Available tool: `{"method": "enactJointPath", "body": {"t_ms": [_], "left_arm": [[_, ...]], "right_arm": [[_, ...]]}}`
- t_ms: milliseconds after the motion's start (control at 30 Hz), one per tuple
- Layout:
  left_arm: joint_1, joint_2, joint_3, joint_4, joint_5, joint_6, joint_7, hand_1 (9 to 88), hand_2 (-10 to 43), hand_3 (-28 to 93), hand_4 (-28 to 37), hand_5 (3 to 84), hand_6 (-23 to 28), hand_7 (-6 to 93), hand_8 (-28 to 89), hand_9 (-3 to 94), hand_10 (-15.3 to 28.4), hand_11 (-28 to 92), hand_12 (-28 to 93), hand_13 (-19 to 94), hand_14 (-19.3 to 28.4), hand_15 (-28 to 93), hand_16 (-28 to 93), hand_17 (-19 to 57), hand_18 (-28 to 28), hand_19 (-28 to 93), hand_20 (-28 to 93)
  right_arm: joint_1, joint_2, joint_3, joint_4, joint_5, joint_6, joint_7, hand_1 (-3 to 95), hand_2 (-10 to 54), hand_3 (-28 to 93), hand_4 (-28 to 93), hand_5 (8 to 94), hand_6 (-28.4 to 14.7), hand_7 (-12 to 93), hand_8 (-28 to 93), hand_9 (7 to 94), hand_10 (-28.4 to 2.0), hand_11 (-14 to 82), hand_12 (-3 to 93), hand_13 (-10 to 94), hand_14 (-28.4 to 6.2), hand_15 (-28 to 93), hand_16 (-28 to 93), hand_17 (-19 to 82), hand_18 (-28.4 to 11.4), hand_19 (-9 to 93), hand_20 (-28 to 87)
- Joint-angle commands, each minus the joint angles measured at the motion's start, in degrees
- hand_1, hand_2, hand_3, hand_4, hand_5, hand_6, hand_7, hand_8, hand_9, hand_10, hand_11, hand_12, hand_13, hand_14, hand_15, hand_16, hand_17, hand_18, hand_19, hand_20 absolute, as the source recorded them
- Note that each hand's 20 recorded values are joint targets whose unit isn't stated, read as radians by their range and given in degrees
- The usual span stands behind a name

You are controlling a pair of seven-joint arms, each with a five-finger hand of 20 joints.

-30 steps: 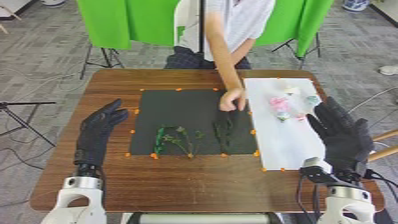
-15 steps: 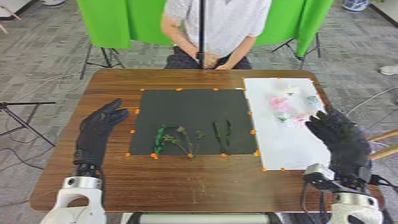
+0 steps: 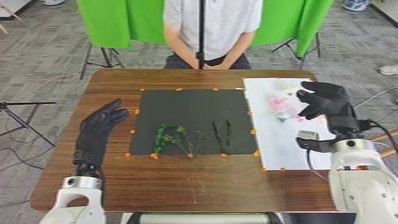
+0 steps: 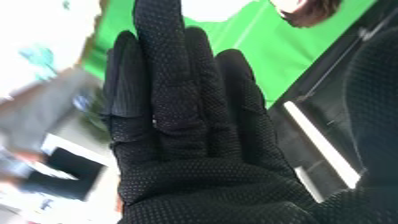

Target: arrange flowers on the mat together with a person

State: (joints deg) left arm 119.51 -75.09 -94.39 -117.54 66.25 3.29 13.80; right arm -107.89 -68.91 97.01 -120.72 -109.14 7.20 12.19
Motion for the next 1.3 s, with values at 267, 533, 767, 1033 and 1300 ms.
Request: {"method": "enactJointPath", "body": {"t_ms": [267,533,767,1033,1300], "left_arm": [[0.95,0.24,-0.39,-0.25,0.0,0.13,-0.57,24.1,-6.7,63,-24.5,46.9,4.2,10.6,-6,47.4,15.0,19,13,36,17.8,19,1,6.9,12.1,12,16],[0.84,0.1,-0.23,-0.19,0.05,0.16,-0.46,24.1,-6.8,64,-24.4,46.8,4.3,10.5,-6,47.4,15.0,19,13,36,17.8,19,1,6.9,12.1,12,16],[0.34,0.08,0.07,0.08,0.12,-0.02,-0.57,24.2,-6.7,63,-24.3,46.8,4.3,10.5,-6,47.5,15.0,19,13,36,17.8,19,1,6.9,12.1,12,16],[0.32,0.07,0.16,0.11,0.12,-0.12,-0.57,24.3,-6.7,63,-24.2,46.8,4.3,10.5,-6,47.4,15.0,19,13,36,17.9,19,1,6.9,12.1,12,16],[0.27,0.04,0.18,0.09,0.16,-0.16,-0.55,24.3,-7.0,64,-24.2,46.8,4.3,10.5,-6,47.5,15.0,19,13,36,17.9,19,1,6.9,12.1,12,16]], "right_arm": [[6.33,8.18,-5.78,4.36,-24.73,-9.68,7.73,36.7,-9.5,61,-20,61.1,-0.4,14,-8,75.6,-15.0,20.5,22.2,88,-5.9,41,26,57,-13.4,85,32],[10.99,9.45,-11.05,9.56,-27.67,-11.3,8.14,38.3,-9.5,61,-21,62.3,0.5,16,-9,77.6,-14.0,21.0,22.2,91,-4.9,41,27,60,-12.0,88,31],[13.65,9.92,-14.77,12.92,-31.32,-12.27,8.67,39.3,-9.5,61,-21,62.2,1.0,16,-9,77.9,-13.6,20.8,21.9,92,-4.2,41,27,61,-11.5,89,29],[16.23,10.65,-18.86,16.3,-37.34,-14.23,10.59,39.7,-9.5,62,-21,62.6,1.7,16,-9,79.2,-13.1,21.4,22.0,93,-3.5,41,28,62,-11.0,91,29],[15.96,10.76,-19.81,17.26,-39.91,-16.33,12.15,39.6,-9.5,62,-21,62.5,1.7,16,-9,79.7,-13.0,22.0,22.4,94,-3.1,42,29,62,-11.1,92,28]]}}
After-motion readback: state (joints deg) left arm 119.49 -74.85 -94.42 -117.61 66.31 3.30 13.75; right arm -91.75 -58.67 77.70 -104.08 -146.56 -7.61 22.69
